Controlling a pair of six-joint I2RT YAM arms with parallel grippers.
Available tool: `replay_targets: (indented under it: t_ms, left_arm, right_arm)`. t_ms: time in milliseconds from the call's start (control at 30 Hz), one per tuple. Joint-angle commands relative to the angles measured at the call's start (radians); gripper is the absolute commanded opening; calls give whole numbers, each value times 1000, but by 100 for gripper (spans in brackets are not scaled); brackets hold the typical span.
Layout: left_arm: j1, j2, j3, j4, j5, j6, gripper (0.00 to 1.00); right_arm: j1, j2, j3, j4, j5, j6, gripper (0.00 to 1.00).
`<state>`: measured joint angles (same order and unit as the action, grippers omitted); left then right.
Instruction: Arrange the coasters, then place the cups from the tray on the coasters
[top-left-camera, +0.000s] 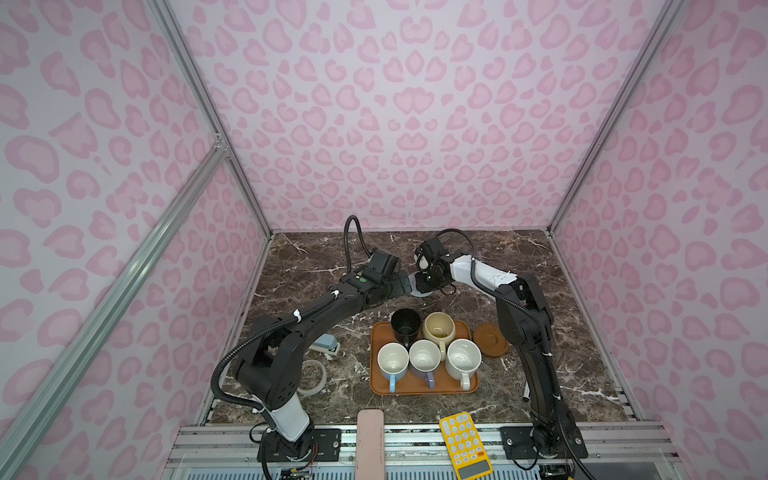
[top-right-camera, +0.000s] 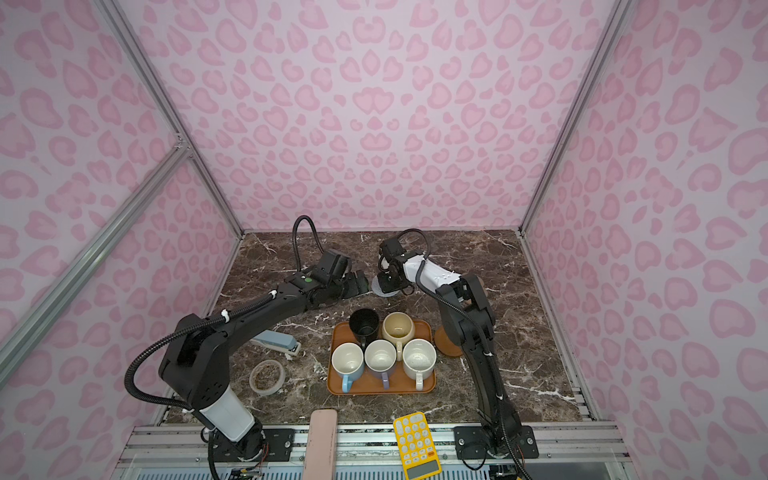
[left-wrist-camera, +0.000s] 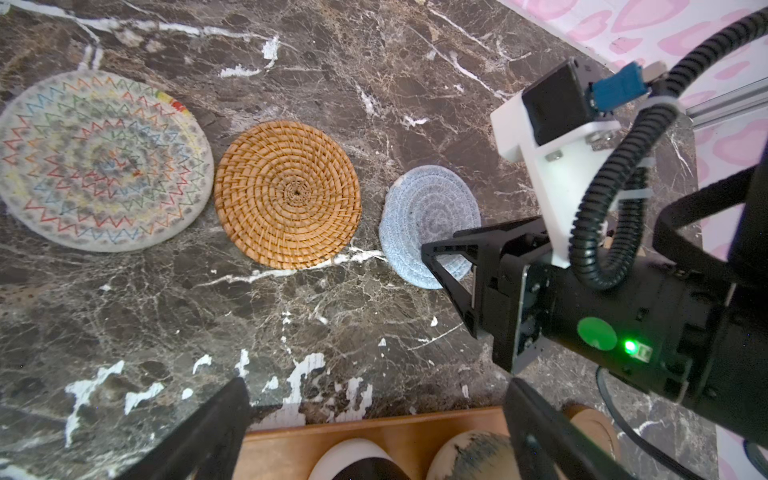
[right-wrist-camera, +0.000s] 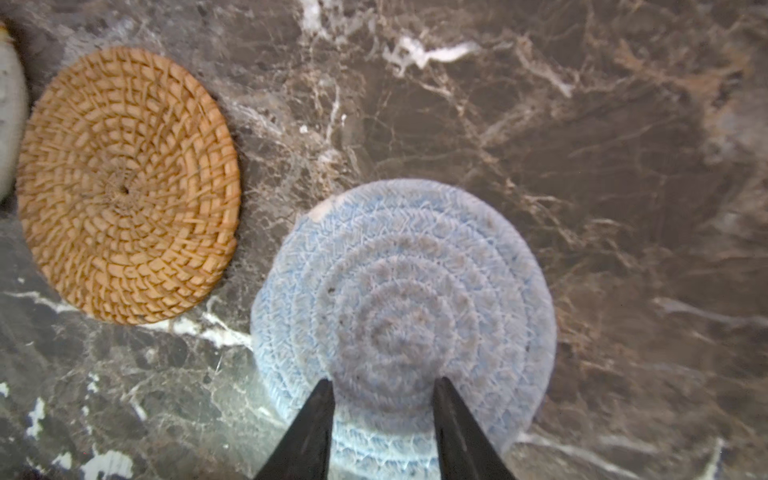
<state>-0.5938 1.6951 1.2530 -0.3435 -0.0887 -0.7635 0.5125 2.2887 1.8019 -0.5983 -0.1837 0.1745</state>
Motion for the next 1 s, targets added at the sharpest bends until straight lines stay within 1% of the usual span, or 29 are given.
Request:
replay_targets:
  t_ms: [0,133,333,667,767,900,967]
  left_arm:
    - [0,-2,5,9,-6,-9,97]
    - [-1,2,5,11,-5,-9,97]
    - [0,2,6,11,-1,-8,97]
    - [0,-12,10,5,1,-2,97]
    - [0,-28,17,-3,-4,3,97]
    - [0,-60,22,-11,-5,14,97]
    - [0,-77,24,-11,11,22,97]
  right_arm:
    - [3,22,-3,-101,-16,19,41]
    - [3,17,-4,-86,-25,10,41]
    - [5,43,47,-109,-37,6,41]
    - [10,20,101,-139,-3,-5,44]
    - [9,6,121,-158,0,-9,46]
    - [8,-72,112,-161,4,-4,54]
    - [10,-109,104,-173,11,-3,56]
